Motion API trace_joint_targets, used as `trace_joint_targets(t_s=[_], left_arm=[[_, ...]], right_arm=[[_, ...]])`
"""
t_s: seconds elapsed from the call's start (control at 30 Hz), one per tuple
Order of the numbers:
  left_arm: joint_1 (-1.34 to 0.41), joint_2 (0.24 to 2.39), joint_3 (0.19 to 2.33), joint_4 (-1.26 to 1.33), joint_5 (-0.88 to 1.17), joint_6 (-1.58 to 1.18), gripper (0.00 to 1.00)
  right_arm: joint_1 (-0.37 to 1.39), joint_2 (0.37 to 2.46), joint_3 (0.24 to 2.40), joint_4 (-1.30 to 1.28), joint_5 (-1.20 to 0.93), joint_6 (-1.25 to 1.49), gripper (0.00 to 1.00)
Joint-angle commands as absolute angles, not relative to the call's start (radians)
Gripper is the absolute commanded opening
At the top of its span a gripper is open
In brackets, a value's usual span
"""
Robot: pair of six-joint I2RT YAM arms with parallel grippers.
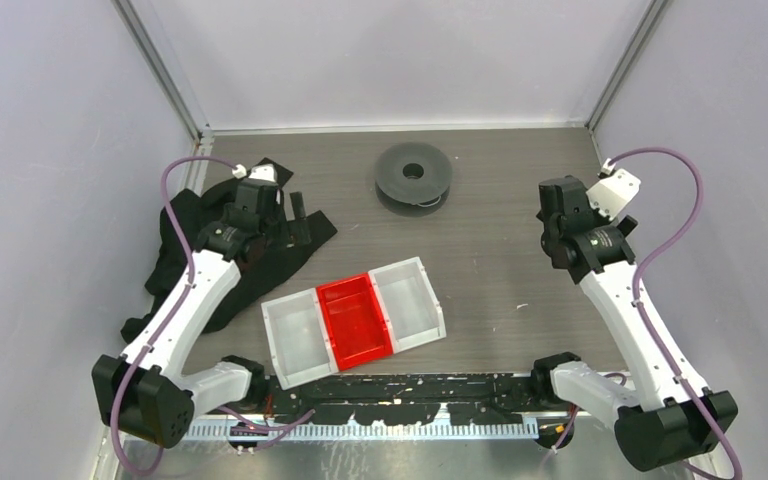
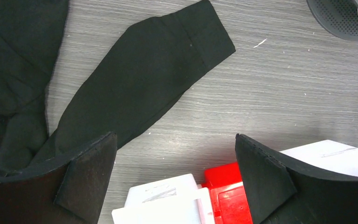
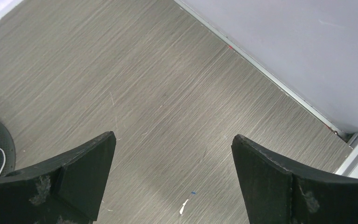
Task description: Wrap the cables
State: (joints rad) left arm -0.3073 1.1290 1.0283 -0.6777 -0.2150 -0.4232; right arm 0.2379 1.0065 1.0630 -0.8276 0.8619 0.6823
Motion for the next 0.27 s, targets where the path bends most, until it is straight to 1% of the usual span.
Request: trace_joint_targets(t_s=[0.0, 0.23], left_arm=[[-0.305, 1.117, 1.049, -0.682, -0.256, -0.428, 1.0], [-0.305, 1.117, 1.04, -0.653, -0.266, -0.433, 1.0]], right_arm=[[0.234, 1.018, 1.08, -0.825, 0.897, 0.707, 1.0], [0.234, 1.019, 1.085, -0.814, 0.887, 0.733, 1.0]])
